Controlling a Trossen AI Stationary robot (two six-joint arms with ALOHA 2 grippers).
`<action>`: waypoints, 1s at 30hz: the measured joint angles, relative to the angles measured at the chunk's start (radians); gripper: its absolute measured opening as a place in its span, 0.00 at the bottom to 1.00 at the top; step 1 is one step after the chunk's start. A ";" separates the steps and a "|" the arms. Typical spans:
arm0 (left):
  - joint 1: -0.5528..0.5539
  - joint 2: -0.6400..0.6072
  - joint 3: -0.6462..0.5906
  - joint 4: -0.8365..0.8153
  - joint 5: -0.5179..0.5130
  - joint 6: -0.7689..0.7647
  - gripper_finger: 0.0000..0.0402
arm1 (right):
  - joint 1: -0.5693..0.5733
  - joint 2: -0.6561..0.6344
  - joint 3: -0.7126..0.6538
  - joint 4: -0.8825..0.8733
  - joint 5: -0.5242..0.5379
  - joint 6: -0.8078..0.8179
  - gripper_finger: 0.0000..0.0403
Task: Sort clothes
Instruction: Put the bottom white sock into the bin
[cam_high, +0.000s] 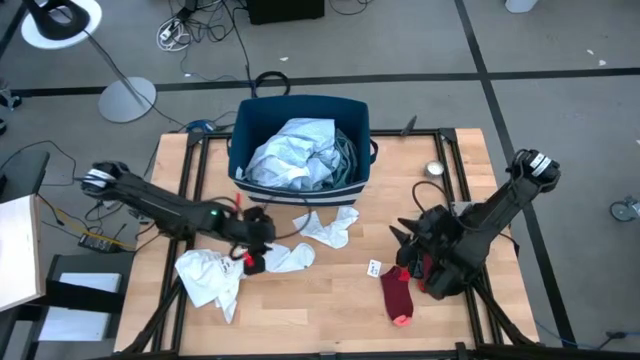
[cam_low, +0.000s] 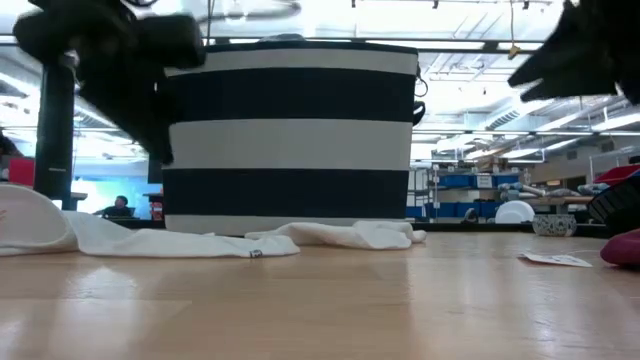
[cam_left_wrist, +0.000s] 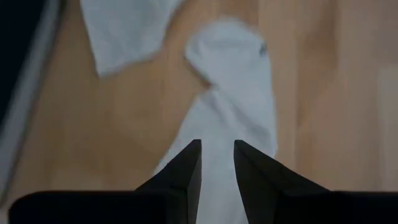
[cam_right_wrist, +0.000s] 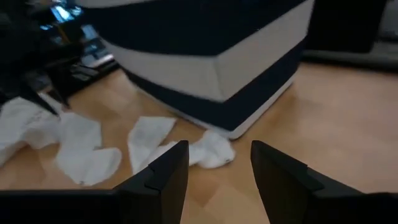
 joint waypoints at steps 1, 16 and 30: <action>0.000 0.031 0.005 -0.008 0.014 -0.006 0.25 | 0.008 0.000 -0.027 0.049 0.000 -0.025 0.43; 0.000 0.319 0.019 0.141 0.168 -0.047 0.25 | 0.051 -0.160 -0.138 0.558 -0.256 -0.689 0.33; 0.002 0.344 0.216 -0.137 0.139 0.003 0.01 | 0.010 -0.162 -0.138 0.591 -0.271 -0.772 0.28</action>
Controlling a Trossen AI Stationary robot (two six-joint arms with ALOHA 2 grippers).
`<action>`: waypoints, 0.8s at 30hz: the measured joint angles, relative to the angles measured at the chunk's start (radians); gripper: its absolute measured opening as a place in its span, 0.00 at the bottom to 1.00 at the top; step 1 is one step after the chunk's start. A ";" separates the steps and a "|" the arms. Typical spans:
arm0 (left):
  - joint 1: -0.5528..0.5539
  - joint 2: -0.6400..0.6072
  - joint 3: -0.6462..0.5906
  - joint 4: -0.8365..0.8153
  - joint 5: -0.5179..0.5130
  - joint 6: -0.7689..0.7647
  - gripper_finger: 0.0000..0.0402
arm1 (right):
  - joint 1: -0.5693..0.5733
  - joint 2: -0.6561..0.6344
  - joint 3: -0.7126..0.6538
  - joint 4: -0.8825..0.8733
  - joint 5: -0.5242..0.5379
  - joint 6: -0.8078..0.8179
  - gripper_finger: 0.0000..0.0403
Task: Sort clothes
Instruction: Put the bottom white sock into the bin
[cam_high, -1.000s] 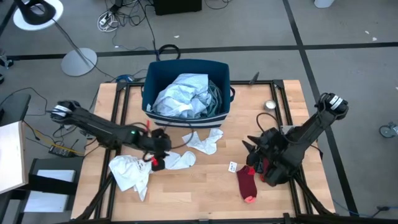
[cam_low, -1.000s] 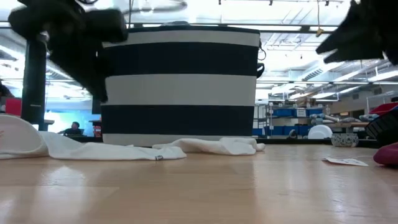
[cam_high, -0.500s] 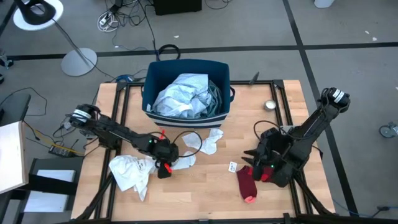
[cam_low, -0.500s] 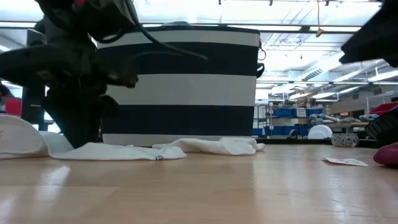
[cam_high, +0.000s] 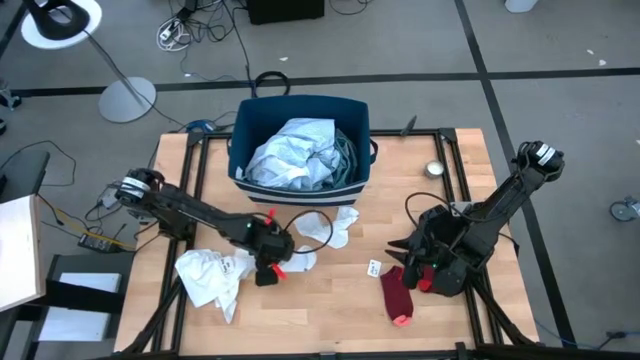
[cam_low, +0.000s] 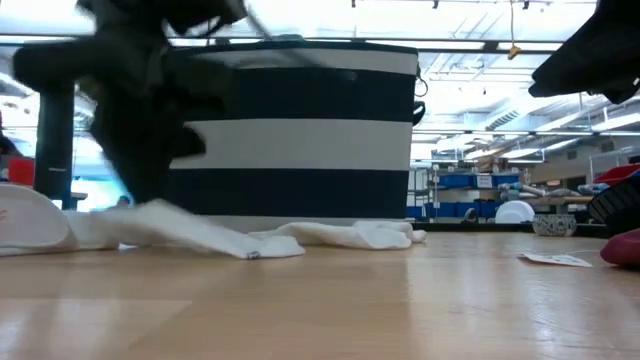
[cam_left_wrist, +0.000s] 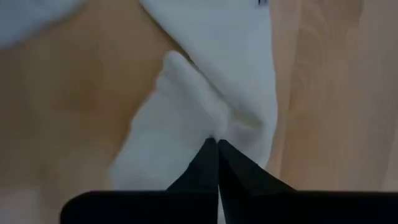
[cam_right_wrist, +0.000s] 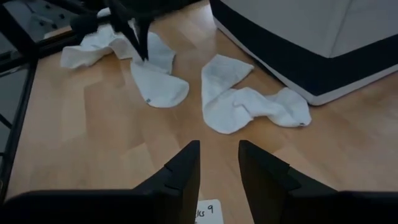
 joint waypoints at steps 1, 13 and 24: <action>0.002 0.000 0.042 -0.059 -0.016 0.009 0.00 | 0.000 0.000 0.000 -0.002 0.000 -0.001 0.28; 0.104 -0.001 0.712 -0.566 -0.167 0.133 0.00 | -0.033 0.000 0.000 -0.003 0.001 -0.028 0.27; 0.347 -0.005 1.249 -0.510 -0.382 0.339 0.00 | -0.069 0.000 0.000 -0.003 -0.026 -0.061 0.25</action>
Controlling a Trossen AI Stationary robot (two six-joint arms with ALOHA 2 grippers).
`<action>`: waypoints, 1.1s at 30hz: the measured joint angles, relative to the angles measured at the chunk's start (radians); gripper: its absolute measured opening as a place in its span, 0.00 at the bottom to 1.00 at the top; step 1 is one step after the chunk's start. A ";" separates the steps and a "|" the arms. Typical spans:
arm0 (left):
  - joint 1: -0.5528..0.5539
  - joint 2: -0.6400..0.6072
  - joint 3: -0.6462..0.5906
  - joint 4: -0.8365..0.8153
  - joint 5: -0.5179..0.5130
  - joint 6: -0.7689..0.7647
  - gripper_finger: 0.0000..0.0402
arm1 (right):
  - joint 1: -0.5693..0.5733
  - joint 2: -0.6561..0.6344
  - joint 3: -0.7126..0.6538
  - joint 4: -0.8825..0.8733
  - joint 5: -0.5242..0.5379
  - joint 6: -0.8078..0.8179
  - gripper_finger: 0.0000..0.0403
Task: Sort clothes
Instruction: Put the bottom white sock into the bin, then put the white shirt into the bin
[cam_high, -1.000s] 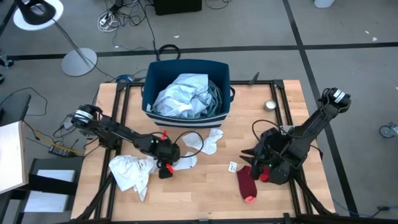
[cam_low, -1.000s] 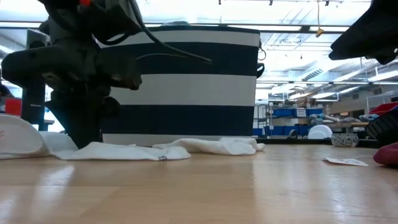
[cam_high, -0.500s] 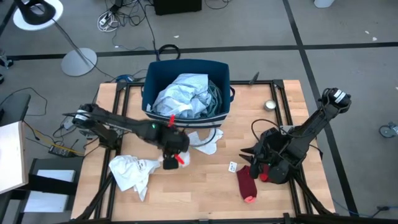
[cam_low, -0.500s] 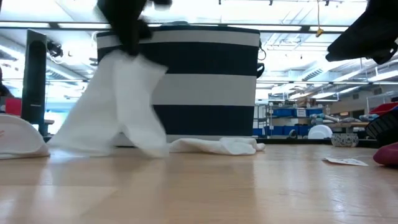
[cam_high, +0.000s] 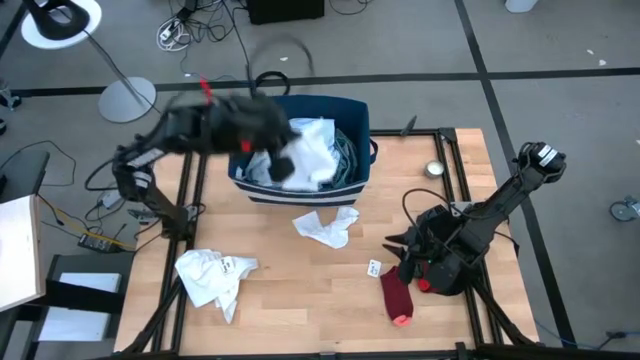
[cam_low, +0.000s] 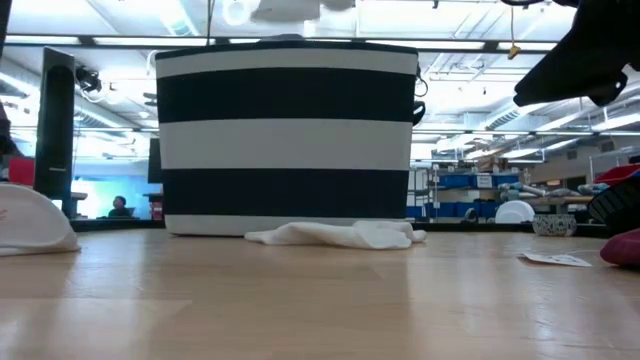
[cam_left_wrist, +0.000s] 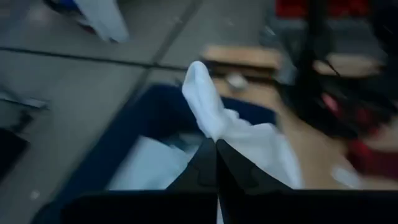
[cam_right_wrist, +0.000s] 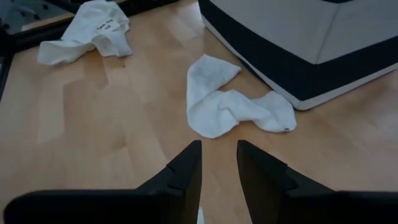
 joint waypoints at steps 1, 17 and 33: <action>0.034 0.000 0.020 0.015 0.000 0.012 0.00 | -0.003 0.000 0.000 0.000 0.000 -0.006 0.25; 0.320 0.013 0.002 -0.161 0.163 0.041 0.14 | -0.049 -0.001 0.000 0.001 -0.053 -0.062 0.22; 0.086 -0.084 -0.084 -0.413 0.309 -0.193 0.30 | -0.049 -0.002 0.000 0.013 -0.054 -0.060 0.21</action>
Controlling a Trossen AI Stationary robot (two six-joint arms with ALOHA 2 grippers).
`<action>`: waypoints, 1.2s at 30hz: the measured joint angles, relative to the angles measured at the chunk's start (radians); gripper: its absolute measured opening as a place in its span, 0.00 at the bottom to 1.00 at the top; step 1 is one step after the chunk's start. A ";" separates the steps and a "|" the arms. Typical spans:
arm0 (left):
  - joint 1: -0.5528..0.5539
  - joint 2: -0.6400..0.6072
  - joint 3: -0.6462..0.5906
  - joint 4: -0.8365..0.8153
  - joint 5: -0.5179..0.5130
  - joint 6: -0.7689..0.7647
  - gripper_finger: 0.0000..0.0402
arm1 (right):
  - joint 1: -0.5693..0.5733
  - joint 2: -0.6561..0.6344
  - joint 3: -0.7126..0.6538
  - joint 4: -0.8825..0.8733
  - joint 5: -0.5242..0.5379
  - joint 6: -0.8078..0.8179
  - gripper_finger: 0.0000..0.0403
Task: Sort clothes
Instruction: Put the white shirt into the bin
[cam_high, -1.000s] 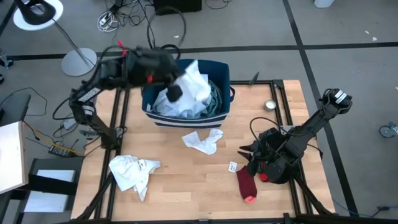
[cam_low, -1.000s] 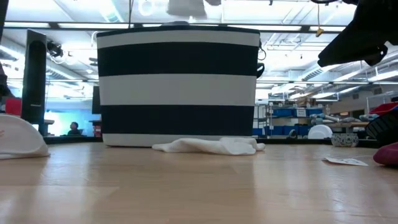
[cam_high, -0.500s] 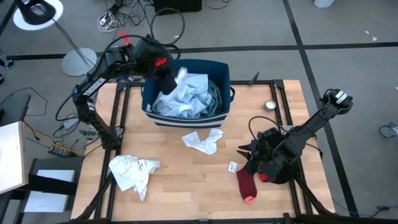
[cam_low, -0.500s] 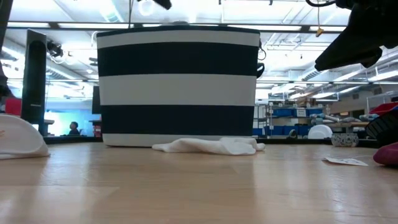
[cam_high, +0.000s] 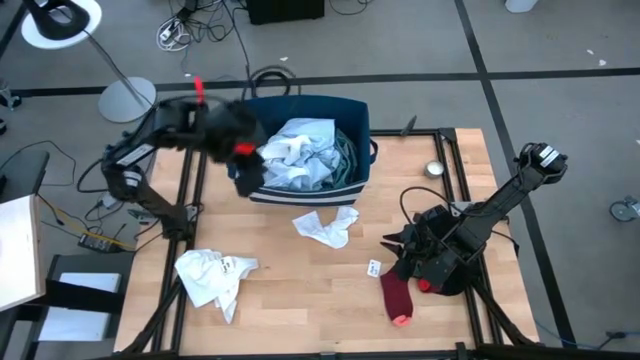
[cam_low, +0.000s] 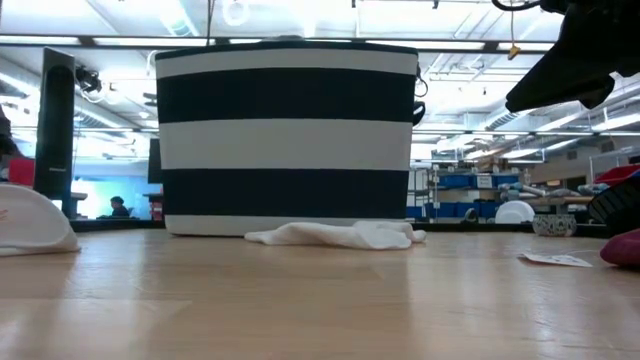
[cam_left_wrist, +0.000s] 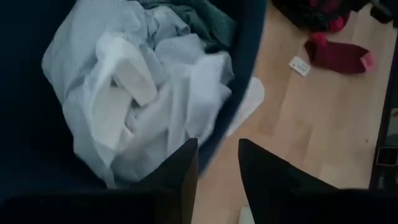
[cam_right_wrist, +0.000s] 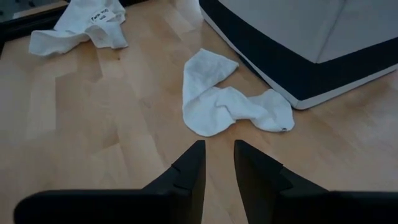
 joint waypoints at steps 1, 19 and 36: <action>-0.045 -0.018 -0.020 0.002 -0.030 -0.034 0.30 | 0.000 0.000 0.000 0.001 -0.006 0.003 0.21; -0.734 -0.257 -0.801 0.111 -0.251 -0.845 0.30 | 0.002 0.000 0.000 0.081 -0.025 0.018 0.20; -0.938 -0.278 -1.414 0.576 -0.064 -1.240 0.30 | 0.002 0.000 0.000 0.093 -0.024 0.017 0.19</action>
